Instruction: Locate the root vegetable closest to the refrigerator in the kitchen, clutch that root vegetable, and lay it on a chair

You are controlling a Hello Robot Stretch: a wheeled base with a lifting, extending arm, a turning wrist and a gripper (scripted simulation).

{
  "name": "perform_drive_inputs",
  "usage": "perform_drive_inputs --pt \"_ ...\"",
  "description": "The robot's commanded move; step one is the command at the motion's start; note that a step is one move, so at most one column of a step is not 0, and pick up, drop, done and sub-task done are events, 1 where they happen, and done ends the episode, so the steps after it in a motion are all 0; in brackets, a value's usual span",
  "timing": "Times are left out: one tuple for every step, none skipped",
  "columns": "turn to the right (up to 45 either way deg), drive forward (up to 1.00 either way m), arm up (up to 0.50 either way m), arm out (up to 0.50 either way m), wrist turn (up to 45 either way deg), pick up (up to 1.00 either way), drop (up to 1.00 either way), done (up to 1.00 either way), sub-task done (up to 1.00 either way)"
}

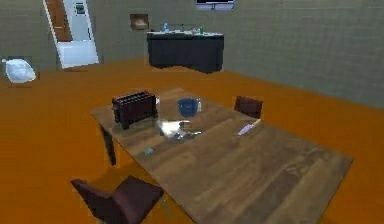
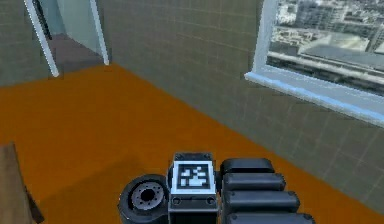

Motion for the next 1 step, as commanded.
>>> perform_drive_inputs --pt "3.0 0.00 0.00 0.00 0.0 0.00 0.00 0.00 0.00"
